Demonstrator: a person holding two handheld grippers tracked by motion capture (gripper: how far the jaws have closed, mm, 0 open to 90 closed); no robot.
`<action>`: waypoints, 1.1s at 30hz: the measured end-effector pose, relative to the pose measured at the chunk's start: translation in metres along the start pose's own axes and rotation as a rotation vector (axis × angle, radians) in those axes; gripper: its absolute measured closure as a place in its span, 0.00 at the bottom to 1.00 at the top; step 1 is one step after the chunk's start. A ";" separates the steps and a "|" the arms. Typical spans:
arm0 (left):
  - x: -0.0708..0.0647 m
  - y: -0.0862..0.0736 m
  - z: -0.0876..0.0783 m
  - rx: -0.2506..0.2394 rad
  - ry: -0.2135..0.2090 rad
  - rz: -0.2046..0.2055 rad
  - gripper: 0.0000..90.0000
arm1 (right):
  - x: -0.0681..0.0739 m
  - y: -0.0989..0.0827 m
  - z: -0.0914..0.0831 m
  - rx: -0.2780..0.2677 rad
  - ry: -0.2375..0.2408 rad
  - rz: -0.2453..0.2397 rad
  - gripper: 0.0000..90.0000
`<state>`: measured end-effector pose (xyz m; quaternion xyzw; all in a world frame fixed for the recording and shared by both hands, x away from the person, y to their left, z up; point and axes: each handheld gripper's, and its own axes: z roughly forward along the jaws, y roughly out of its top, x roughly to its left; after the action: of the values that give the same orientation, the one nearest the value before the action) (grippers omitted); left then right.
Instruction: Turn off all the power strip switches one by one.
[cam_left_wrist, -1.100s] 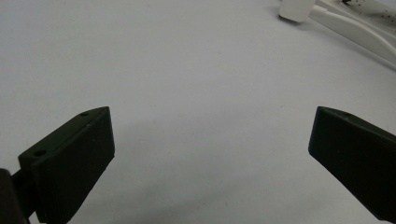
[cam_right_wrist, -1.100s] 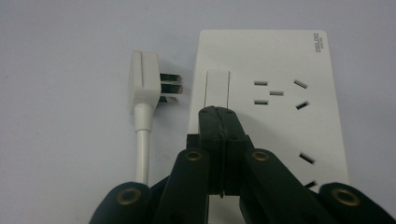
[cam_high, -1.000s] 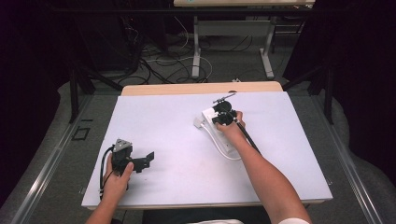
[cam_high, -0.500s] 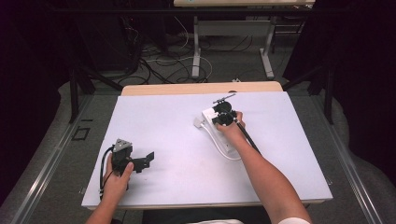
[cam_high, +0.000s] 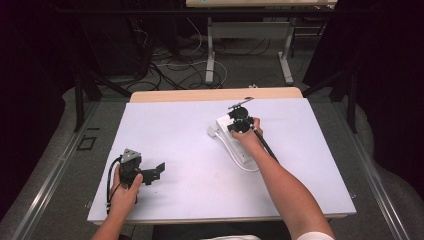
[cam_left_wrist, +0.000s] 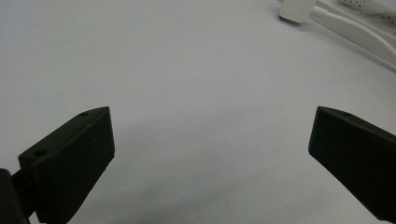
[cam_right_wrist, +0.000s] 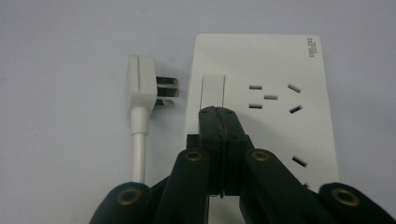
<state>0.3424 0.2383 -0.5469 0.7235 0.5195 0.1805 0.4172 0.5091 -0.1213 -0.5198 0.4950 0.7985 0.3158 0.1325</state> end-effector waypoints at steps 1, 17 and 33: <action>0.000 0.000 0.000 0.001 0.000 0.000 0.00 | 0.000 0.001 -0.001 0.003 0.004 0.004 1.00; 0.000 0.000 0.000 0.000 0.001 0.002 0.00 | 0.000 0.008 0.001 -0.001 0.002 0.015 1.00; 0.000 -0.001 0.000 -0.010 0.002 -0.012 0.00 | 0.001 0.015 0.005 -0.005 -0.002 0.019 1.00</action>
<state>0.3418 0.2389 -0.5472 0.7181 0.5234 0.1811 0.4214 0.5217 -0.1135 -0.5141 0.5027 0.7928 0.3186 0.1316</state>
